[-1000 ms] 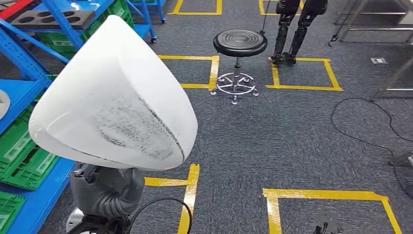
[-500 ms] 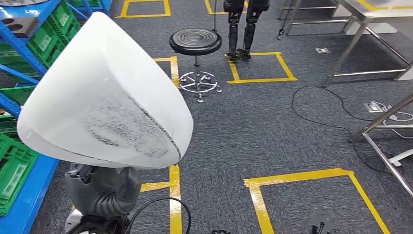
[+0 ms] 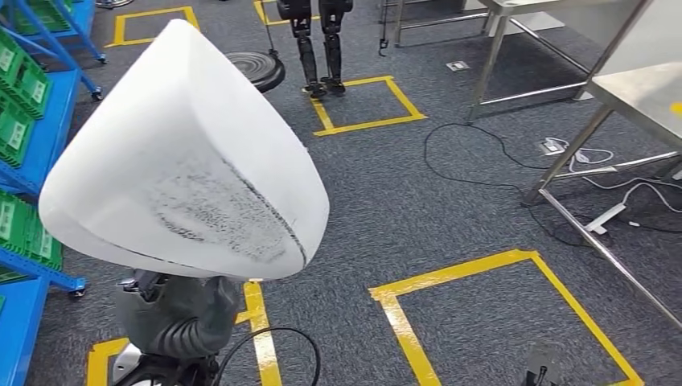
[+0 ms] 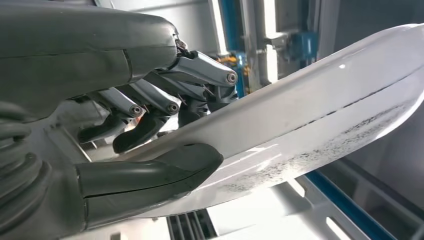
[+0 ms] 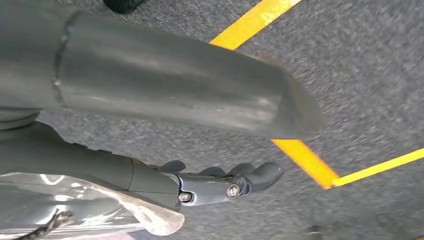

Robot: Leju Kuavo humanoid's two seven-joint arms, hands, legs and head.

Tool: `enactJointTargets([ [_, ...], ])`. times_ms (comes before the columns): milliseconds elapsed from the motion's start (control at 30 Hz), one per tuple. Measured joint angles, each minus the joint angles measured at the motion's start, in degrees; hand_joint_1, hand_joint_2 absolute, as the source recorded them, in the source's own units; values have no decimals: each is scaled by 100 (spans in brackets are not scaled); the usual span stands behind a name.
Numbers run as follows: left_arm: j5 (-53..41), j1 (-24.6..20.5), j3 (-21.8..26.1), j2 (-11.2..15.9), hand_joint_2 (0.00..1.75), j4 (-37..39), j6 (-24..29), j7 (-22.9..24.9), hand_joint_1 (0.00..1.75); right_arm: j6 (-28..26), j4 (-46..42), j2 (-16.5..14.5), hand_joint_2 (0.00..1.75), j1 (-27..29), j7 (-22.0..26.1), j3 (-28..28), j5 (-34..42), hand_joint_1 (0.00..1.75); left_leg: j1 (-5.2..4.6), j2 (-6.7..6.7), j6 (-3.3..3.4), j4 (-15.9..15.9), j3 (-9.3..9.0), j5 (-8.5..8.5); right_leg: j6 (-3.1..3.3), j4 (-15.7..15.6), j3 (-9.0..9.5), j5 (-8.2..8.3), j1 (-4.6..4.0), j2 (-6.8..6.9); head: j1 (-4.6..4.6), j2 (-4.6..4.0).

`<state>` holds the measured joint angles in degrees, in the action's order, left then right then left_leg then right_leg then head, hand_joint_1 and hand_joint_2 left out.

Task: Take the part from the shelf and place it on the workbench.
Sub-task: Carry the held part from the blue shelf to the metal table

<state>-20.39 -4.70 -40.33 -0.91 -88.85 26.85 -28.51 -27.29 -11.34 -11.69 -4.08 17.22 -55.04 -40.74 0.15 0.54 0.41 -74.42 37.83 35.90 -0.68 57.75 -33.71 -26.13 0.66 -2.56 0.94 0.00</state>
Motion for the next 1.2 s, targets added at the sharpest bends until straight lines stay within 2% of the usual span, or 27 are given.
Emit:
enactJointTargets([
  [33, 0, -3, -3, -3, 175, 6, 0, -4, 175, -18, 0, 1, 0, 5, -23, -9, 9, 0, -3, -23, 29, 178, -63, -170, 0, 5, 3, 1, -6, -87, 2, 0],
  [67, 0, -8, -5, -5, 175, 10, 1, -9, 175, -34, 0, 1, 0, 8, -45, -21, 14, 0, -7, -90, 61, 527, -205, -407, 0, 11, 7, 2, -9, -174, 1, 0],
  [133, -1, -20, -7, -7, 175, 15, 5, -17, 175, -59, 0, -4, 0, 5, -76, -46, 20, 0, 0, -422, 115, 1237, -498, -752, -22, 32, -16, 11, -2, -330, 5, 0],
  [200, -2, -31, -9, -12, 175, 20, 14, -26, 175, -76, 0, -9, 0, 8, -112, -61, 23, 0, -5, -636, 129, 1529, -594, -808, -86, 42, -89, 43, 34, -460, -3, 0],
  [267, -3, -46, -14, -35, 175, 21, 27, -39, 175, -106, 0, -8, 0, 26, -164, -75, 26, 0, -12, -518, 139, 1618, -609, -825, -166, 28, -155, 77, 69, -560, -15, 0],
  [300, -4, -54, -16, -52, 175, 23, 32, -43, 175, -129, 0, -7, 0, 32, -186, -84, 26, 0, -5, -437, 152, 1672, -632, -852, -191, 67, -197, 46, 61, -487, -12, 0],
  [333, -4, -60, -17, -68, 175, 27, 38, -47, 175, -148, 0, -7, 0, 27, -210, -92, 30, 0, 3, -343, 170, 1727, -655, -879, -210, 203, -279, -42, 44, -343, 1, 0],
  [400, -3, -66, -22, -85, 175, 36, 43, -48, 175, -172, 0, -5, 0, 3, -238, -99, 45, 0, 0, -146, 195, 1777, -677, -904, -236, 804, -582, -359, 16, 37, 22, 0],
  [433, -2, -66, -25, -86, 175, 39, 46, -47, 175, -171, 0, -5, 0, -6, -245, -100, 54, 0, -8, -49, 201, 1776, -675, -903, -256, 1180, -761, -514, 21, 138, 28, 0],
  [467, 0, -66, -27, -86, 175, 43, 46, -48, 175, -171, 0, -5, 0, -5, -247, -102, 64, 0, -12, 46, 202, 1775, -674, -899, -275, 1458, -891, -595, 31, 191, 28, 0],
  [500, 1, -67, -29, -87, 175, 45, 47, -48, 175, -171, 0, -5, 0, 2, -250, -107, 72, 0, -14, 133, 199, 1774, -674, -893, -293, 1553, -927, -580, 42, 221, 30, 0],
  [533, 2, -68, -31, -87, 175, 48, 47, -48, 175, -171, -1, -5, 0, 10, -253, -115, 81, 0, -13, 213, 192, 1772, -676, -886, -309, 1416, -843, -465, 53, 251, 30, 0],
  [567, 3, -70, -32, -90, 175, 50, 47, -48, 175, -171, -2, -4, 0, 15, -256, -127, 94, 0, -9, 285, 177, 1768, -683, -875, -323, 1072, -647, -286, 62, 311, 32, 0],
  [600, 3, -71, -32, -93, 175, 50, 47, -48, 175, -170, -4, -5, 0, 12, -257, -138, 103, 0, -13, 347, 154, 1761, -693, -860, -332, 644, -412, -143, 61, 450, 36, 0],
  [667, 4, -79, -33, -98, 175, 54, 47, -49, 175, -168, -8, -7, 0, -9, -261, -155, 115, 0, -46, 449, 92, 1732, -710, -824, -274, 62, -63, 7, 43, 641, 56, 0],
  [700, 4, -85, -33, -100, 175, 56, 48, -49, 175, -167, -9, -8, 0, -15, -263, -161, 115, 0, -63, 490, 65, 1722, -717, -815, -229, -22, -12, 3, 26, 678, 64, 0],
  [767, 4, -96, -35, -103, 175, 60, 48, -50, 175, -170, -9, -8, 0, -13, -267, -174, 115, 0, -60, 578, 14, 1716, -728, -802, -130, -17, -15, 24, 10, 555, 68, 0],
  [800, 4, -101, -35, -106, 175, 60, 49, -50, 175, -181, -10, -8, 0, -11, -265, -180, 114, 0, -43, 545, -17, 1680, -728, -760, -94, -26, -16, 37, 12, 497, 63, 0],
  [867, 3, -107, -35, -104, 175, 63, 50, -49, 175, -225, -15, -8, 0, -17, -254, -187, 111, 0, -7, 310, -68, 1315, -598, -500, -22, -47, -7, 62, 28, 370, 45, 0],
  [900, 2, -108, -36, -100, 175, 65, 51, -48, 175, -247, -19, -7, 0, -21, -247, -189, 110, 0, 6, 153, -80, 951, -449, -302, -1, -48, -11, 67, 26, 303, 35, 0],
  [933, 2, -106, -37, -96, 175, 67, 52, -48, 175, -262, -22, -5, 0, -24, -241, -191, 109, 0, 10, 63, -82, 536, -264, -110, 16, -46, -17, 72, 20, 231, 27, 0],
  [967, 2, -106, -37, -93, 175, 67, 53, -47, 175, -269, -25, -5, 0, -22, -238, -192, 109, 0, 11, 25, -79, 194, -104, 11, 24, -44, -21, 75, 10, 150, 24, 0],
  [1000, 2, -107, -38, -92, 175, 68, 54, -47, 175, -269, -26, -5, 0, -15, -238, -193, 109, 0, 10, 10, -67, 18, -14, 24, 28, -40, -24, 79, 0, 66, 24, 0],
  [1033, 2, -108, -38, -92, 175, 68, 54, -47, 175, -269, -25, -6, 0, -8, -238, -193, 109, 0, 7, -6, -45, 75, -29, -83, 27, -34, -24, 81, -7, -19, 23, 0],
  [1067, 2, -109, -39, -93, 175, 68, 54, -47, 175, -270, -26, -7, 0, -2, -238, -194, 109, 0, 5, -47, -14, 343, -143, -283, 24, -27, -24, 85, -11, -106, 25, 0],
  [1133, 2, -110, -39, -93, 175, 67, 55, -47, 175, -271, -25, -8, 0, -4, -238, -198, 109, 0, 11, -321, 57, 1129, -484, -679, 4, -5, -38, 95, -13, -261, 28, 0],
  [1200, 4, -116, -39, -94, 175, 66, 67, -47, 175, -279, -24, -9, 0, -5, -239, -203, 109, 0, 9, -562, 85, 1575, -664, -806, -50, 12, -92, 121, 9, -393, 28, 0],
])
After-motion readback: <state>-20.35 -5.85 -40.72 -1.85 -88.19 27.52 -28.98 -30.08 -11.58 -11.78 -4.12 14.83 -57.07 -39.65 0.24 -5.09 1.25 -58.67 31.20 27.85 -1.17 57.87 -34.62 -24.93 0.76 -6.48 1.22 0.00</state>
